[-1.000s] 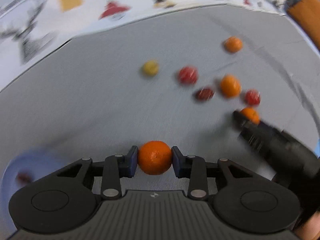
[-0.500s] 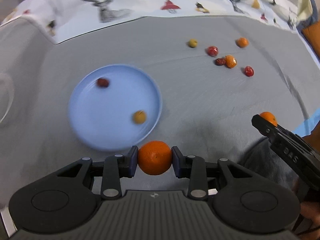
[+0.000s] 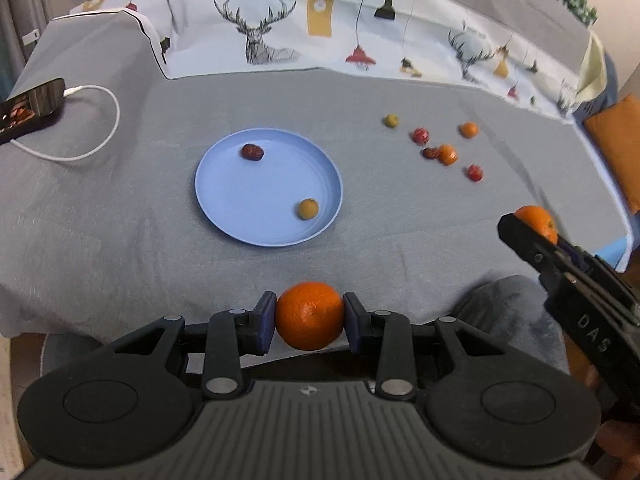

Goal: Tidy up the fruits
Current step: 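Carry the orange in the left tool while the right tool carries its orange over the plate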

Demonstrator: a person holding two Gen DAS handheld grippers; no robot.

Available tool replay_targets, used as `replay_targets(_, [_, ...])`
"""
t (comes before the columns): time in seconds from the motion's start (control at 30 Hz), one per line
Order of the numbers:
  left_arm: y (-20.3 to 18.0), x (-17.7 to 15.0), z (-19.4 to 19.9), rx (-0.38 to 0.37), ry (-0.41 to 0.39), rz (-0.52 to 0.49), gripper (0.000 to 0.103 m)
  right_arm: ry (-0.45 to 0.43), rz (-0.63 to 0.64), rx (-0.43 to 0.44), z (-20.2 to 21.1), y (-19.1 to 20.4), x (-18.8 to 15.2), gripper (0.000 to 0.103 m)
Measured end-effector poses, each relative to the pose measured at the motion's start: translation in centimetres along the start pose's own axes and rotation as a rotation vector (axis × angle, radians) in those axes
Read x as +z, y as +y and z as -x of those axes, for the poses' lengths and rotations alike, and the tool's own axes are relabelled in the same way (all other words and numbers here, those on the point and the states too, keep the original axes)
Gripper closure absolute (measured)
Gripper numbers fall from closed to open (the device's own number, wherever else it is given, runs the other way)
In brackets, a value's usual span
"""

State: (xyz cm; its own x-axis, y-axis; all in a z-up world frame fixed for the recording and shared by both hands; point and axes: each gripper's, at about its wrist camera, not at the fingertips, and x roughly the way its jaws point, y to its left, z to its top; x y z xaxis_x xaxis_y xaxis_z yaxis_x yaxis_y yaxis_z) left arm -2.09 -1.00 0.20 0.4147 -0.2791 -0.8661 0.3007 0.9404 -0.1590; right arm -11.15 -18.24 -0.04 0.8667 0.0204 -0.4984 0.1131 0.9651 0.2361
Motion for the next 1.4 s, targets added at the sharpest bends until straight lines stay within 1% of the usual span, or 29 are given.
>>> replay_targets(0.17, [0.8, -0.9, 1.0, -0.007, -0.017, -0.003, 0.064, -0.016, 0.032, 0.021, 0.7, 1.8, -0.3, 0.067])
replay_targets(0.3, [1.7, -1.3, 1.4, -0.006, -0.027, 0.022, 0.064, -0.005, 0.051, 0.031, 0.5, 2.7, -0.6, 0.067])
replay_targets(0.5, [2.5, -1.4, 1.6, -0.002, -0.036, 0.048, 0.064, -0.015, 0.072, 0.03, 0.7, 3.2, -0.5, 0.067])
replay_targets(0.63, [2.8, -1.2, 2.1, -0.005, -0.056, 0.06, 0.064, -0.028, 0.075, 0.025, 0.9, 3.2, -0.4, 0.067])
replay_targets(0.77, [3.3, -1.1, 2.5, -0.004, -0.066, 0.076, 0.064, -0.017, 0.086, 0.032, 0.5, 3.5, -0.6, 0.067])
replay_targets(0.87, [3.8, -0.9, 2.4, 0.011, -0.069, 0.087, 0.064, -0.012, 0.095, 0.035, 0.1, 3.8, -0.9, 0.067])
replay_targets(1.0, [4.4, -0.3, 1.9, 0.029, -0.07, 0.088, 0.064, -0.002, 0.116, 0.033, -0.6, 4.0, -0.9, 0.067])
replay_targets(1.13, [4.7, 1.1, 1.0, 0.059, -0.088, 0.082, 0.064, 0.008, 0.142, 0.03, -1.8, 4.2, -0.6, 0.067])
replay_targets(1.27, [4.9, 2.7, 0.2, 0.065, -0.11, 0.075, 0.064, 0.031, 0.165, 0.036, -3.3, 4.7, -0.4, 0.067])
replay_targets(1.4, [5.0, 4.1, -1.2, 0.075, -0.107, 0.081, 0.064, 0.056, 0.176, 0.045, -5.1, 5.3, -0.3, 0.067])
